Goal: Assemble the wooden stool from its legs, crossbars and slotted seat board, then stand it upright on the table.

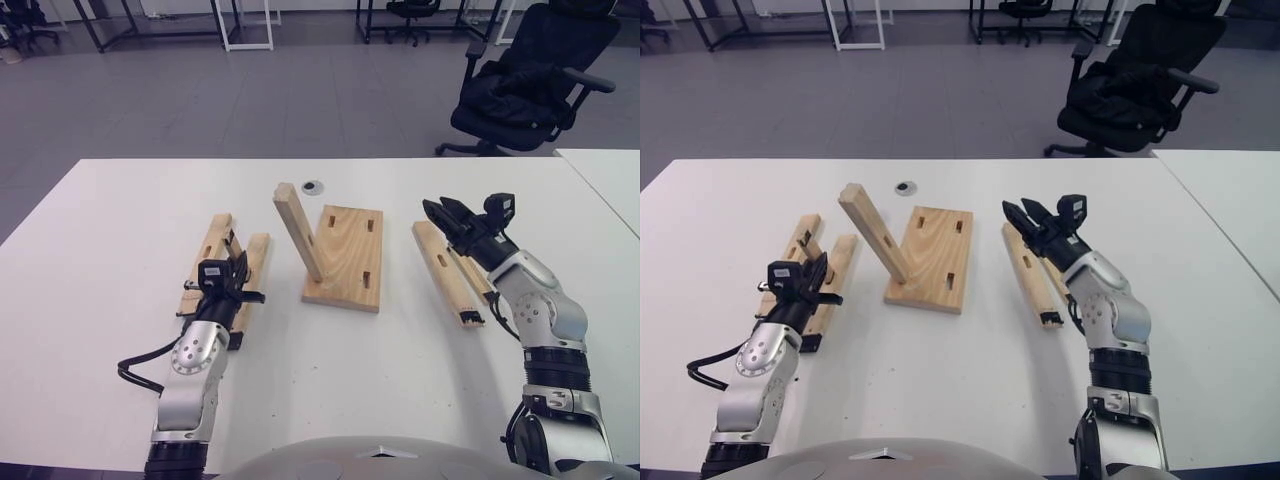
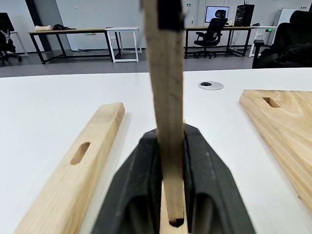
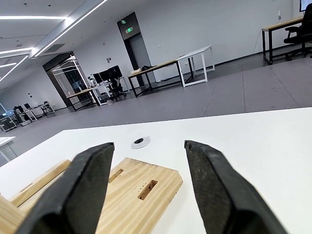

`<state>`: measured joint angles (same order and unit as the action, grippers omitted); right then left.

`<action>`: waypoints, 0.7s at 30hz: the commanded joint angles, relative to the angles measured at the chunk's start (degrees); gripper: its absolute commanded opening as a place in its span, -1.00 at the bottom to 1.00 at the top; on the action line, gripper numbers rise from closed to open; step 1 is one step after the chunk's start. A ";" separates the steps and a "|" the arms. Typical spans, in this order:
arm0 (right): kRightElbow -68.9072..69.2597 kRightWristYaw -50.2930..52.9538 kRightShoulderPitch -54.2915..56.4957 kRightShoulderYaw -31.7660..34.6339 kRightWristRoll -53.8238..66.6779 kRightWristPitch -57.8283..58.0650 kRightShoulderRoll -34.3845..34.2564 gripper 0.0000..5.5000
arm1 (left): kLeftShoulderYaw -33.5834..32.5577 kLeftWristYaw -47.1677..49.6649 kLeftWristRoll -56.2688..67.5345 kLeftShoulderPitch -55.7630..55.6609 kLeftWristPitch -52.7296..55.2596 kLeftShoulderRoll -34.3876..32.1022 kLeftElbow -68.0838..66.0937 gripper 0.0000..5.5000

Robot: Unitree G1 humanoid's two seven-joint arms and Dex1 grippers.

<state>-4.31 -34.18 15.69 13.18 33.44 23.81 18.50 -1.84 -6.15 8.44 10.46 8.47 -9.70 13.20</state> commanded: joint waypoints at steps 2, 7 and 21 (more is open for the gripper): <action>-0.08 -0.08 0.79 0.26 -0.29 -0.36 0.30 -0.01 | 1.01 -2.30 -3.74 -0.04 4.30 -4.68 3.55 -0.86; 0.12 -0.18 0.88 0.16 -0.03 -0.35 -0.05 -0.01 | 1.73 -3.35 -4.85 -0.34 4.71 -5.17 3.65 -0.72; 0.42 -0.03 0.49 0.14 0.02 -0.30 -0.27 -0.01 | -2.35 -9.24 0.48 3.13 7.26 -6.61 8.22 0.17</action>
<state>-4.34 -34.48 15.69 13.19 33.44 23.59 18.38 -4.18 -14.24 8.43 12.84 14.61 -15.10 20.52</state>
